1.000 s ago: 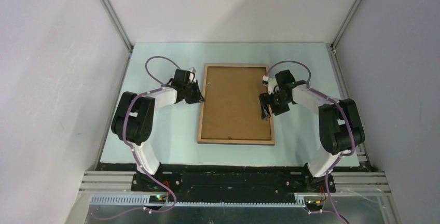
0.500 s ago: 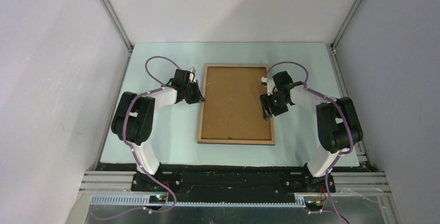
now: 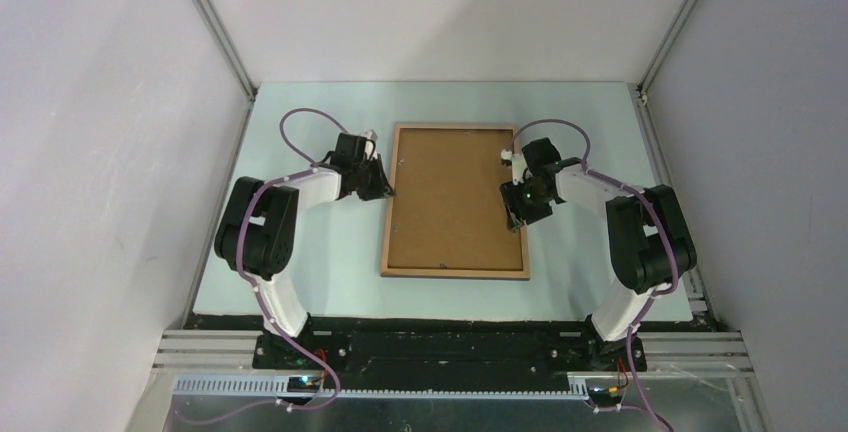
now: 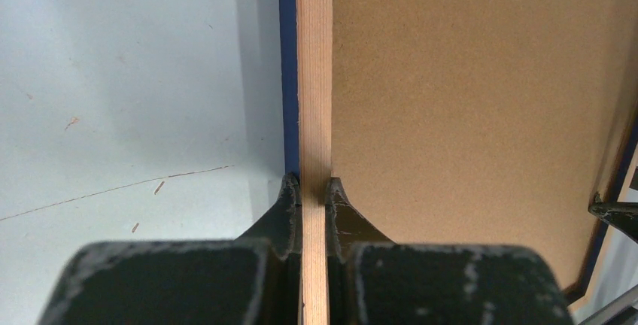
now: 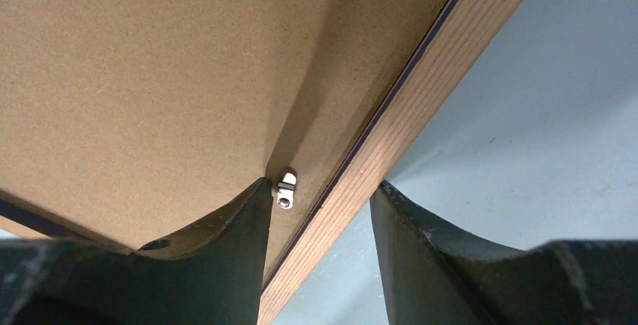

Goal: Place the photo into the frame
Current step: Install the photo frame at the center of the board.

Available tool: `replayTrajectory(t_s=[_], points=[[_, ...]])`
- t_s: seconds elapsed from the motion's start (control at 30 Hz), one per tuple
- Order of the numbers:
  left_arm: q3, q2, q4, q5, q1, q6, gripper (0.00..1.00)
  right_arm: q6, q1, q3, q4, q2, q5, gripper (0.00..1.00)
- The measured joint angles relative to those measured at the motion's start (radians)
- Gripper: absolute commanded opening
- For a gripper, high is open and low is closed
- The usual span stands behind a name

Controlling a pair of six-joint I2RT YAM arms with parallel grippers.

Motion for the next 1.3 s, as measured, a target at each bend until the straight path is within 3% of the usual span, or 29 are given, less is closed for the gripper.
replayTrajectory(t_s=[0.47, 1.03, 1.2, 1.3], points=[[0.000, 0.000, 0.000, 0.000, 0.000, 0.000, 0.00, 0.003, -0.020, 0.002, -0.004, 0.001, -0.010, 0.32], [0.000, 0.000, 0.000, 0.004, 0.002, 0.000, 0.00, -0.043, -0.061, 0.002, -0.019, 0.002, -0.069, 0.21], [-0.002, 0.000, 0.003, 0.006, 0.003, 0.000, 0.00, -0.046, -0.070, 0.002, -0.021, 0.003, -0.084, 0.22], [-0.003, 0.000, 0.005, 0.011, 0.005, 0.000, 0.00, -0.046, -0.074, 0.002, -0.021, 0.004, -0.091, 0.31]])
